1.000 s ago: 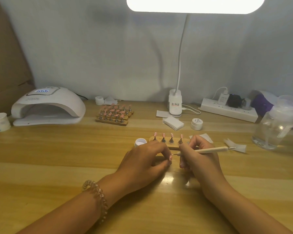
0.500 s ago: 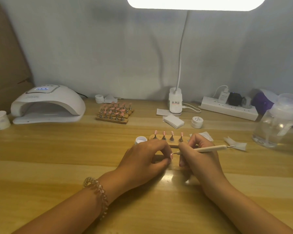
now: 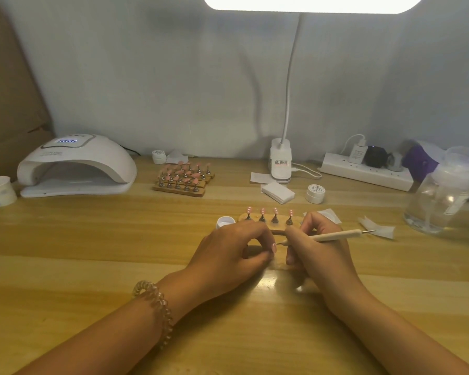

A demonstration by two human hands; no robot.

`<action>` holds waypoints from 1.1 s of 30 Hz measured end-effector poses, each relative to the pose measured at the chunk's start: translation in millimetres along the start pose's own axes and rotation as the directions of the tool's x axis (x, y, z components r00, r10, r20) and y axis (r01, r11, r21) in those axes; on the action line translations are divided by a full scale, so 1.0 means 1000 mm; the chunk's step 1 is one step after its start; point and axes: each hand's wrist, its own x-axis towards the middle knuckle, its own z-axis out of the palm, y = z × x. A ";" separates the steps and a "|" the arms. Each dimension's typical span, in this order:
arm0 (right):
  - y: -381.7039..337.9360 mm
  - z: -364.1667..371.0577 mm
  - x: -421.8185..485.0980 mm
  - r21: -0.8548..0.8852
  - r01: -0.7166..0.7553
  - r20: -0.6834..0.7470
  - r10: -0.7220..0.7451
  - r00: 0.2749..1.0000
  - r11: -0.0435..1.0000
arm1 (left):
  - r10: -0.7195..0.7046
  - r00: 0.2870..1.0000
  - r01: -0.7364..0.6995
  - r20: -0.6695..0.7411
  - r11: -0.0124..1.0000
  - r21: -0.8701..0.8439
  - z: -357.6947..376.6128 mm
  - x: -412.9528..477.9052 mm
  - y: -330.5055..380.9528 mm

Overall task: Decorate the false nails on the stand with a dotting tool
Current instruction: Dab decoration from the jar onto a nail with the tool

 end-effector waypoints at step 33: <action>-0.011 -0.004 -0.004 0.246 -0.043 -0.086 0.066 0.994 0.968 | 0.015 1.000 -0.015 0.015 1.000 0.012 -0.002 0.000 0.001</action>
